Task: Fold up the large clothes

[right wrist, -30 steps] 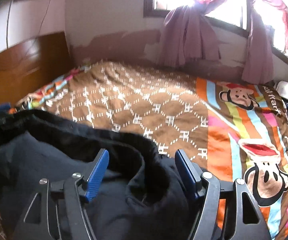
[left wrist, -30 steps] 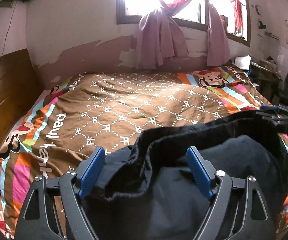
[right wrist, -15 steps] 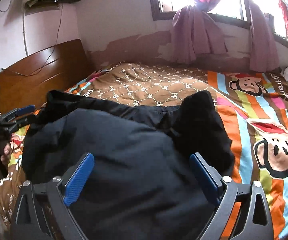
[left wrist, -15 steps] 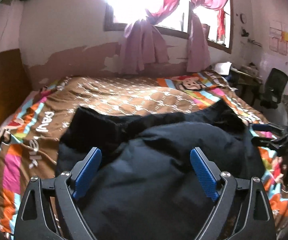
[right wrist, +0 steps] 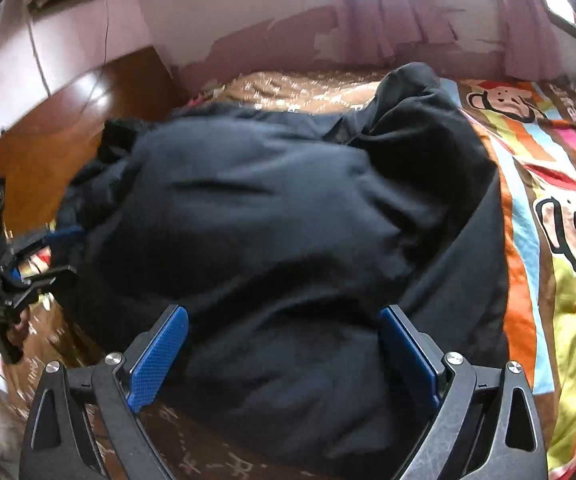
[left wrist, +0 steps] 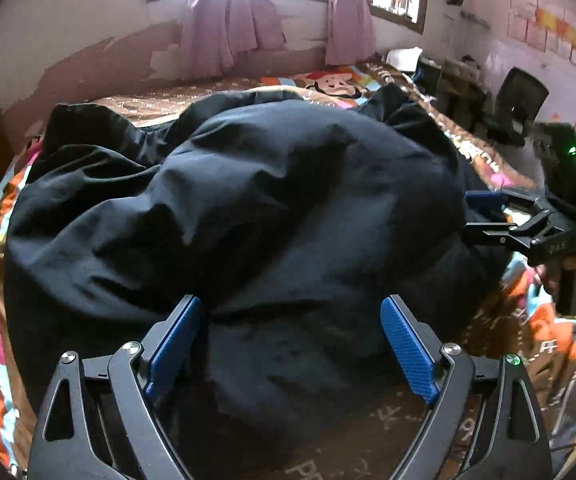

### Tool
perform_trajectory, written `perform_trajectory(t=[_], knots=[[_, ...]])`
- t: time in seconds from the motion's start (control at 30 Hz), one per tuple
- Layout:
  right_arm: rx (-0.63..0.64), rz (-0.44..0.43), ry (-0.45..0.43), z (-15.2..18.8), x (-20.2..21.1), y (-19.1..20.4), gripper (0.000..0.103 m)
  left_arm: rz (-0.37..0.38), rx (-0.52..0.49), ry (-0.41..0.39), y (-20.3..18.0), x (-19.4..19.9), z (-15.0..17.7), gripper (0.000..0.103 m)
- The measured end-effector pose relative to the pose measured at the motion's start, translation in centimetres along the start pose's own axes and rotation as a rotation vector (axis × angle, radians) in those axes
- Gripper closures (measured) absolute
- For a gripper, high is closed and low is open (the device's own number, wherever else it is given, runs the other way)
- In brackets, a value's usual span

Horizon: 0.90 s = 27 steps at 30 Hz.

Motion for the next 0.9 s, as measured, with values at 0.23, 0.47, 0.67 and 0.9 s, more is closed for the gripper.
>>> perform_trajectory(t=[0.23, 0.47, 0.67, 0.9], knots=[[0.074, 0.034, -0.015, -1.7, -2.6, 0.2, 0.0, -0.041, 0.03, -0.01, 0.7, -2.1, -1.9, 0.016], [0.051, 0.051, 0.011, -4.7, -5.2, -0.9, 0.0, -0.141, 0.037, -0.041, 2.6, -3.8, -4.1, 0.014], [0.018, 0.074, 0.047, -6.6, -7.2, -2.0, 0.0, -0.213, 0.091, -0.063, 5.4, -5.3, -5.4, 0.01], [0.016, 0.1, 0.054, -8.6, -9.2, -2.7, 0.0, -0.256, 0.124, -0.078, 6.4, -5.7, -6.5, 0.009]])
Point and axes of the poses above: each gripper's, at about its wrist camera, not at the fingertips, and x roughly against the way its jaws point, y to its left, z to its underside, the point moved 3 cm from there along -x, roughly the way its jaws point, and after that the axes turned 9 degrees about x, right-handed, at the moved point
